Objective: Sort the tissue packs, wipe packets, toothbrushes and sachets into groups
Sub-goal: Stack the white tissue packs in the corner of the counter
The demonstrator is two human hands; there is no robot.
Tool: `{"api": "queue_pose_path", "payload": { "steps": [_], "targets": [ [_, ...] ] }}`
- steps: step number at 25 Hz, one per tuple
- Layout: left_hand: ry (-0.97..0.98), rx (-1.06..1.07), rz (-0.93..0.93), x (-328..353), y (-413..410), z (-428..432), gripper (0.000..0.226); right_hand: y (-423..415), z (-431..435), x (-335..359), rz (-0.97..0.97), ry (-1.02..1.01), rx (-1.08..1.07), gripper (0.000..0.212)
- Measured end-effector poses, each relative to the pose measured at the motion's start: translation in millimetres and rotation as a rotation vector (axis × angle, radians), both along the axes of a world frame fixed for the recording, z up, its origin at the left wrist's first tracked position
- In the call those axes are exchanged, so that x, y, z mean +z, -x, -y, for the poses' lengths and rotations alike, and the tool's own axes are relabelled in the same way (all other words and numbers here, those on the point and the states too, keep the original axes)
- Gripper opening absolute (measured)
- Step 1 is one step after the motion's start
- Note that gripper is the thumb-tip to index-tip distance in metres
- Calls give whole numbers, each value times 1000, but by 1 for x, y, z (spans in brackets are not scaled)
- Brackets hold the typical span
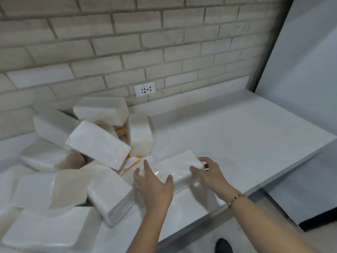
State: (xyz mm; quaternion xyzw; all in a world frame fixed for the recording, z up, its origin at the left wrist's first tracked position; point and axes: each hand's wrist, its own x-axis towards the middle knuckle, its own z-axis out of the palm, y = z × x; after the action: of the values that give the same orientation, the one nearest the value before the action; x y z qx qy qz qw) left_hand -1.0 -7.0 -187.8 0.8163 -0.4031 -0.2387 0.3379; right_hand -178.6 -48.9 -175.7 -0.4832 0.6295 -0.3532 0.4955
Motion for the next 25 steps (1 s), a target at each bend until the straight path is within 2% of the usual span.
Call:
{"api": "queue_pose_path", "payload": {
  "steps": [2, 4, 5, 10, 13, 15, 18, 21, 23, 25],
  "targets": [
    [-39, 6, -92, -4, -7, 7, 108, 6, 3, -5, 38, 8, 16, 38],
    [-34, -68, -239, -8, -7, 17, 102, 11, 10, -12, 72, 14, 32, 34],
    [-5, -104, -246, -8, -4, 21, 97, 14, 15, -15, 73, 21, 18, 33],
    [254, -140, -113, 1, 34, 61, 84, 53, 67, -15, 77, 63, -40, 41],
    [376, -165, -71, 1, 74, 99, 64, 89, 111, -16, 103, 133, -75, 42],
    [433, -194, -47, 0, 99, 126, 53, 116, 139, -20, 119, 178, -110, 41],
    [477, -233, -12, -2, 129, 163, 49, 153, 175, -28, 130, 224, -144, 41],
    [485, -289, -1, -7, 164, 208, 47, 191, 214, -36, 174, 255, -98, 58],
    [467, -315, 4, -15, 185, 241, 40, 213, 245, -46, 82, 290, 9, 70],
    [404, -315, -29, -24, 208, 271, 39, 232, 276, -54, -139, 276, 68, 66]
  ]
}}
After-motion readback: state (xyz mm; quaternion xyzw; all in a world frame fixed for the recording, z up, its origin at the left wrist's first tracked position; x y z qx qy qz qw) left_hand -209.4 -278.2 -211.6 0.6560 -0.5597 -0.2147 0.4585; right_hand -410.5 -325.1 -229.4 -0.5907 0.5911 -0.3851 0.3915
